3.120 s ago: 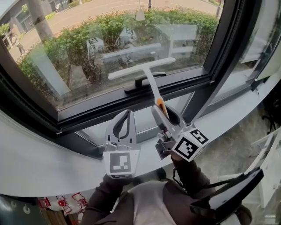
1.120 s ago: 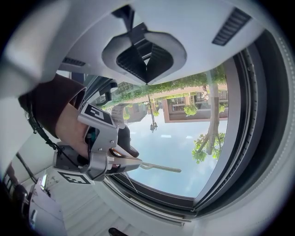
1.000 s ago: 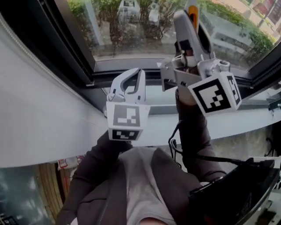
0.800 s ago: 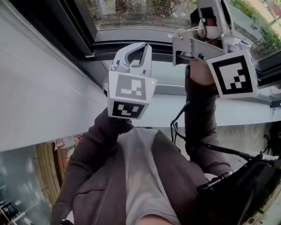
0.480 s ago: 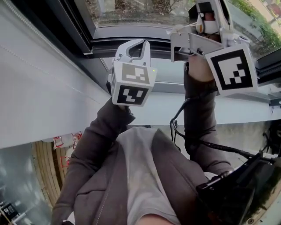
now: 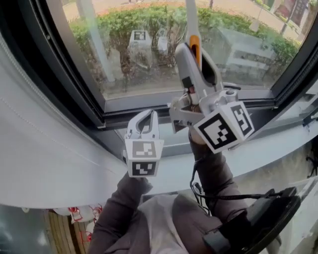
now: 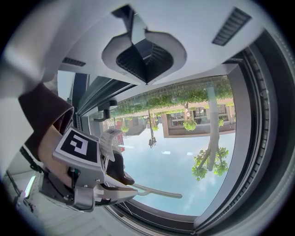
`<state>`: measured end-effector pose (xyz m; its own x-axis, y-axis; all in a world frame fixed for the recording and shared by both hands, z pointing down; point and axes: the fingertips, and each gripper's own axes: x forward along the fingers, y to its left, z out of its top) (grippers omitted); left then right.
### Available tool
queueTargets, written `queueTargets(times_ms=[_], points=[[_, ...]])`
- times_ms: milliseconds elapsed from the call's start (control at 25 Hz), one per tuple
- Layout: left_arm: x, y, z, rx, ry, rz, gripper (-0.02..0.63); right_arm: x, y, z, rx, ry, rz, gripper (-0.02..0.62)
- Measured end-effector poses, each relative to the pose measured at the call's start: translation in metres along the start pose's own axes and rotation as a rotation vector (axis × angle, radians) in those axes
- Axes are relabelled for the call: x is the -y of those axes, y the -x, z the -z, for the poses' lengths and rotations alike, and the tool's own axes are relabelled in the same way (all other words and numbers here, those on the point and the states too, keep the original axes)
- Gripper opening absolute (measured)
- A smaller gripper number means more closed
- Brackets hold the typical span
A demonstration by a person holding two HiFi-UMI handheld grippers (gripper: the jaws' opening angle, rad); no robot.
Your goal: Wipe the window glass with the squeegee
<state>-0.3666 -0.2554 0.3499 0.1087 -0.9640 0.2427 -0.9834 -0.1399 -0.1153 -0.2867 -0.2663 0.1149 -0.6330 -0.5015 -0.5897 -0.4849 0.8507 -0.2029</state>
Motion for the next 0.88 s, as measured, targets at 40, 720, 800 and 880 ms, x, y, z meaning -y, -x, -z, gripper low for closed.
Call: queueTargets(times_ms=[40,720,800,880], points=[[0.0,0.002,0.003,-0.005,0.003,-0.002,0.002,-0.002,0.001,0.004,-0.004,-0.012,-0.009,0.103],[0.008,0.016,-0.01,0.011,-0.005,0.008,0.002,-0.005,0.018,0.018,-0.05,-0.07,0.014,0.101],[0.008,0.018,-0.008,0.009,-0.005,0.008,0.002,-0.005,0.022,0.022,-0.057,-0.077,0.017,0.101],[0.008,0.019,-0.007,0.007,-0.006,0.008,0.002,-0.004,0.025,0.025,-0.062,-0.087,0.02,0.101]])
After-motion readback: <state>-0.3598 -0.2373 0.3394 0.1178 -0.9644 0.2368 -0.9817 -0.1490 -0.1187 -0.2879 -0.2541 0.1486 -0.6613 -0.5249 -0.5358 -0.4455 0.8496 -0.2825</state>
